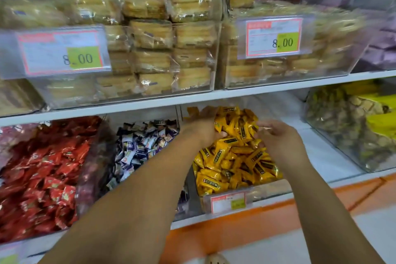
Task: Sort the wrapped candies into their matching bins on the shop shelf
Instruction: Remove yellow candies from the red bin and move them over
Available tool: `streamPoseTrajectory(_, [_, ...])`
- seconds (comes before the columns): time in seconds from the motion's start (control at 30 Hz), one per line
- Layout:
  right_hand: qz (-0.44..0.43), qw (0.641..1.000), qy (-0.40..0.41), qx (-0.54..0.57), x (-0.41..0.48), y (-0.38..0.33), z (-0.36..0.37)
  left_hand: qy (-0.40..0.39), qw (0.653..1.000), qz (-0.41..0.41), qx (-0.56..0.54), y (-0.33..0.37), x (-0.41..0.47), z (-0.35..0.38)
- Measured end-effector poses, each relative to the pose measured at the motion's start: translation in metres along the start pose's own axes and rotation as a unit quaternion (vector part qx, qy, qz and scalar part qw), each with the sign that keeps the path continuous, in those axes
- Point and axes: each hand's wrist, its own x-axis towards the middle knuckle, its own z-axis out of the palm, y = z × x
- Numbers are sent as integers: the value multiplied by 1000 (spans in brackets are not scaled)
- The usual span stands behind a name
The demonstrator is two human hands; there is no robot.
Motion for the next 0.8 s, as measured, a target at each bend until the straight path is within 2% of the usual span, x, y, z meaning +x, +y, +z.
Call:
streamPoseTrajectory(0.07, [1,1000,-10,-24,1,-1,1,-56,998,16,5,-5,1,-5])
streamPoseTrajectory(0.13, [-4,999,-26,-38,0,-4,7,-76,996,34,-13,-9,-8,-18])
streamPoseTrajectory(0.27, [-27,997,-50,-46,-10,-21,23,-92,988,37,-122,-27,-56,-48])
streamPoseTrajectory(0.37, [-68,994,-76,-41,-22,-40,41,-20,983,4,-180,-55,-104,-61])
streamPoseTrajectory(0.47, [-111,987,-110,-25,-41,-64,67,61,983,-30,-173,-96,-161,-65])
streamPoseTrajectory(0.6, [-182,965,-181,-49,-76,-101,118,131,975,-116,-136,-169,-230,-55])
streamPoseTrajectory(0.7, [-242,929,-264,-92,-104,-120,165,173,962,-187,-102,-213,-266,-41])
streamPoseTrajectory(0.8, [-296,872,-353,-163,-122,-129,209,190,951,-214,-118,-240,-288,-27])
